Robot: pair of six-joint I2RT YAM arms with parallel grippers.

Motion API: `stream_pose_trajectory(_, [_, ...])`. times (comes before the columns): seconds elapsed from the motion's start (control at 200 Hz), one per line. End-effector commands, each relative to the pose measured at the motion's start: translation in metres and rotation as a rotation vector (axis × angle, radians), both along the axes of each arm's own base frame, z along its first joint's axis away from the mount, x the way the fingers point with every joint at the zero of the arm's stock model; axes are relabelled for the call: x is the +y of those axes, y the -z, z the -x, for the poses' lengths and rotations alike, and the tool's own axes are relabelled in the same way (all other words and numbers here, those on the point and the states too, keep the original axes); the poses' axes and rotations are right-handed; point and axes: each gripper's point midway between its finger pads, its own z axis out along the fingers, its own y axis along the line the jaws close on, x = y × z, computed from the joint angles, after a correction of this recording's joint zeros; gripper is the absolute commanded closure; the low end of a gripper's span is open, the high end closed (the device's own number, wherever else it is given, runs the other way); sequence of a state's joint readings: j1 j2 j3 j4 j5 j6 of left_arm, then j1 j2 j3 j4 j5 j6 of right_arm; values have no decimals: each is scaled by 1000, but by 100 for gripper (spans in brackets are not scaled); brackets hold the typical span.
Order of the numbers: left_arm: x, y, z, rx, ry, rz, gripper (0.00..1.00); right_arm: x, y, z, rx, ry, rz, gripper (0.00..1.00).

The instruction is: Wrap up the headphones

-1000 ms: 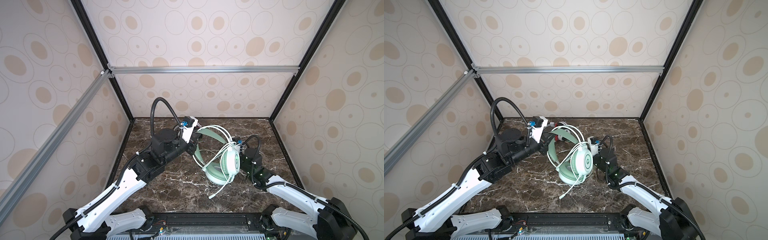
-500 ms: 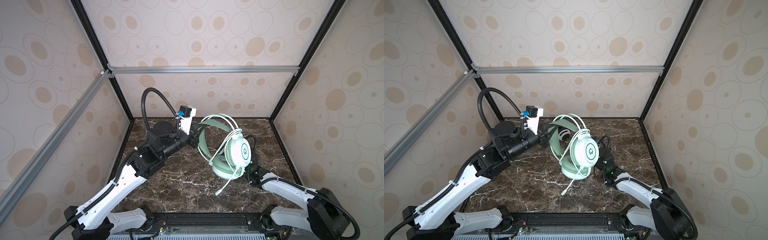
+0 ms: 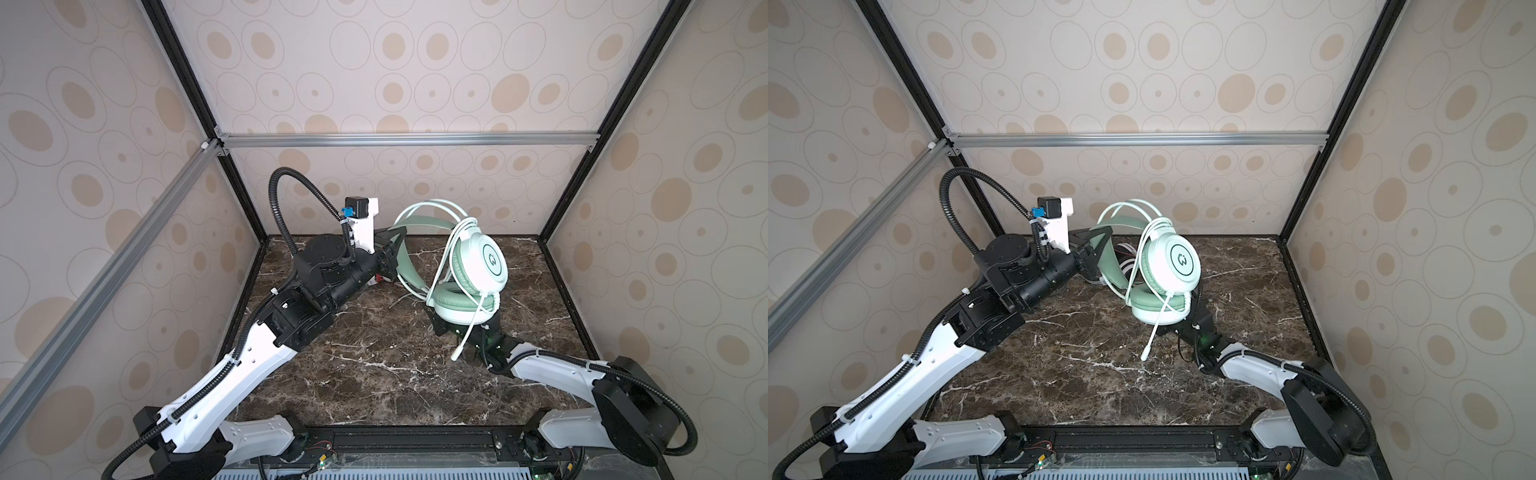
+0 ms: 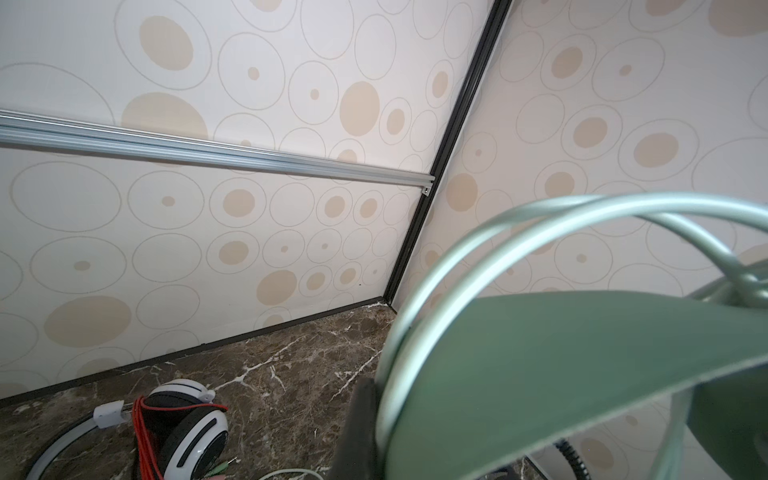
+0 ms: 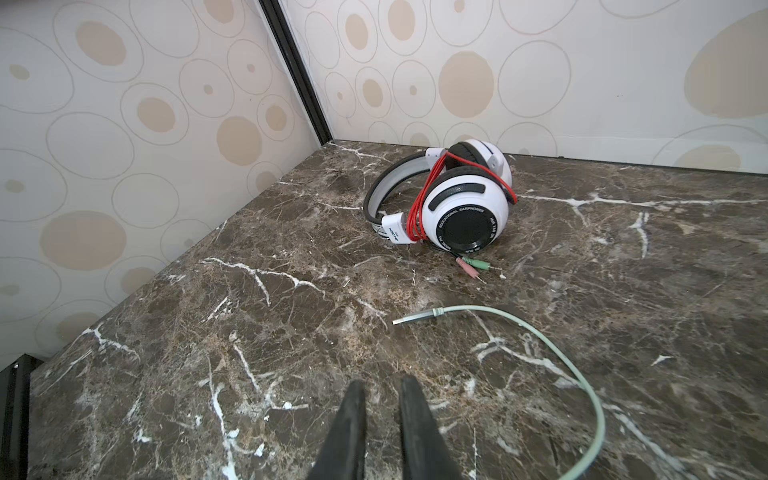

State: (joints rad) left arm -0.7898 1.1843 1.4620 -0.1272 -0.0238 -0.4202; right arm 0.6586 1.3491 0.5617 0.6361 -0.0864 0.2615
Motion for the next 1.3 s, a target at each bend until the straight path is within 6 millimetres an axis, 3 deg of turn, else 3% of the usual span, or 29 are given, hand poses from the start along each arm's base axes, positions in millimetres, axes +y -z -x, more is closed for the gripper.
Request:
stream_pose_trajectory(0.0, [16,-75,18,-98,39,248,100,12,-26,-7,-77,-17,-80,82])
stream_pose_trajectory(0.245, [22,-66,14,-77,7,252,100,30,-17,-19,-99,-50,-62,84])
stream_pose_trajectory(0.545, [39,-90,21,-133,0,297,100,48,-3,-25,-111,-100,-103,85])
stream_pose_trajectory(0.73, [42,-91,19,-127,-7,301,100,57,10,-36,-105,-102,-92,85])
stream_pose_trajectory(0.92, [51,-91,13,-121,-56,321,100,64,29,-43,-88,-88,-105,94])
stream_pose_trajectory(1.11, [63,-86,-12,-102,-160,338,100,62,46,-37,-62,-18,14,100])
stream_pose_trajectory(1.295, [79,-66,-59,-85,-295,318,100,61,54,-12,-49,1,148,100])
